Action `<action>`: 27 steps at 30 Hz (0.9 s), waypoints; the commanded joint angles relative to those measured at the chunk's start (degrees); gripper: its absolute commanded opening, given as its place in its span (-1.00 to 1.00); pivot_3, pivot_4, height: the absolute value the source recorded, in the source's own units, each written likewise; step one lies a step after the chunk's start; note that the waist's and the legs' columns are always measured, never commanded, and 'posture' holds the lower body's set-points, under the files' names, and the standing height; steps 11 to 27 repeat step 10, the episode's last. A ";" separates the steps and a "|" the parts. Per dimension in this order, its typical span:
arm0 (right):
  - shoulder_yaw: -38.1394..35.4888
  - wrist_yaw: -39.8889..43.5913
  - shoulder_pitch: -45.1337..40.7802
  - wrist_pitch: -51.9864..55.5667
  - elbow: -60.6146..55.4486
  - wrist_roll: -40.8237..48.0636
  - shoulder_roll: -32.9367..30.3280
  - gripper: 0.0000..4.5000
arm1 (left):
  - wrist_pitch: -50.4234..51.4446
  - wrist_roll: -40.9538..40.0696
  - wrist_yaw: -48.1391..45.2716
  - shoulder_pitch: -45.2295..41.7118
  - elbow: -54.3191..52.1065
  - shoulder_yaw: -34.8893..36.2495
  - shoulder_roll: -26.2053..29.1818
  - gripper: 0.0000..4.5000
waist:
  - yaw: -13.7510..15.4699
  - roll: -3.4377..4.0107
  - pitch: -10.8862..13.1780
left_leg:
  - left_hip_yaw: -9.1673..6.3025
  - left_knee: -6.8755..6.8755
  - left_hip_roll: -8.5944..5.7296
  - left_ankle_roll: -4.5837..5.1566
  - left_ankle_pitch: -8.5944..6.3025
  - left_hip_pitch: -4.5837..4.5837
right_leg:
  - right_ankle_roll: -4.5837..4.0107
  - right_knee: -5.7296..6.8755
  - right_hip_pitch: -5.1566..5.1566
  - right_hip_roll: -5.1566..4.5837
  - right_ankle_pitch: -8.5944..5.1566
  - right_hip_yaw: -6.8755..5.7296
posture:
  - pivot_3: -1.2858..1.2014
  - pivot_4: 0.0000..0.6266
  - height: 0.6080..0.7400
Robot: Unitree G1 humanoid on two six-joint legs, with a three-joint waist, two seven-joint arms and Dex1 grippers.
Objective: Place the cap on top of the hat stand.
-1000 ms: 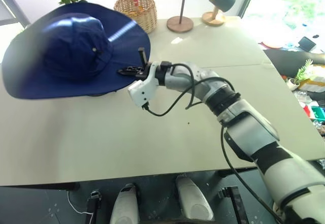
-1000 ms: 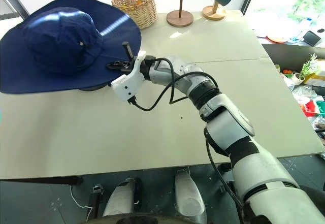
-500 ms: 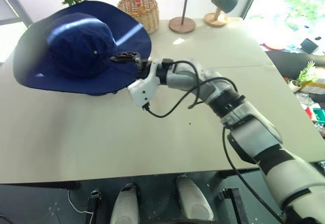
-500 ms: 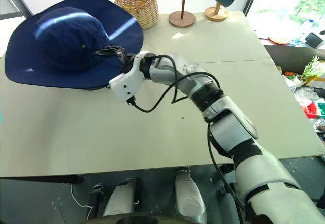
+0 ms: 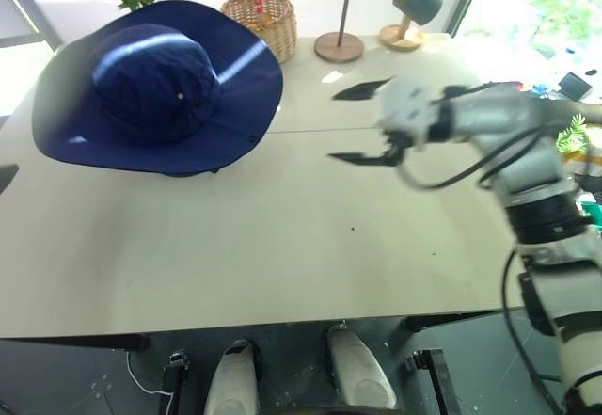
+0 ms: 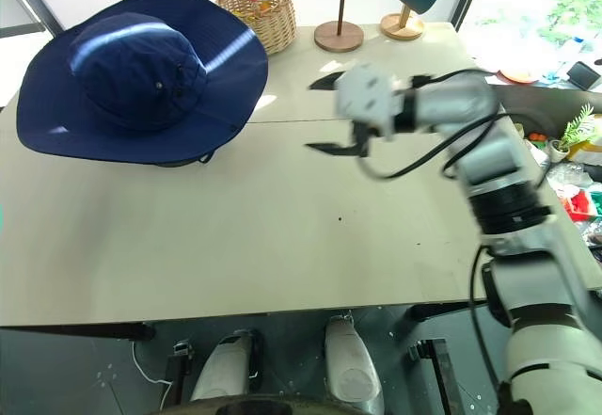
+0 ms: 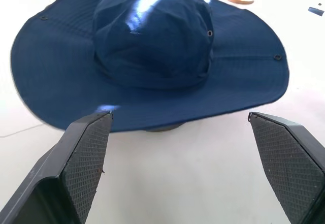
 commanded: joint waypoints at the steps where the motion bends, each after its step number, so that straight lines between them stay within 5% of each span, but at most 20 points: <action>1: -5.46 8.94 -7.21 17.71 6.43 8.54 -4.47 0.99 | -1.93 1.08 -1.14 1.23 -0.87 2.15 0.08 1.00 | 0.03 0.01 0.01 | 0.07 -0.01 0.02 0.00 0.00 0.06 | -0.22 -0.01 -0.01 0.00 -0.13 0.01 | 0.03 -0.52 1.00; 7: -5.68 17.57 -12.15 21.91 13.35 7.83 -7.83 0.99 | -2.02 1.18 -1.87 2.71 -1.16 3.91 -0.59 1.00 | 0.36 0.02 0.01 | 0.15 -0.07 0.05 0.01 -0.01 0.08 | -0.31 -0.05 -0.07 0.01 -0.19 0.01 | 0.03 -0.52 1.00; 27: -6.47 17.04 -13.22 23.20 14.67 7.45 -6.96 0.99 | -2.01 1.02 -2.22 3.33 -1.69 4.49 -1.01 1.00 | 0.32 0.07 0.05 | 0.22 -0.09 0.06 0.01 -0.01 0.08 | -0.30 -0.04 -0.11 0.01 -0.19 0.04 | 0.03 -0.52 1.00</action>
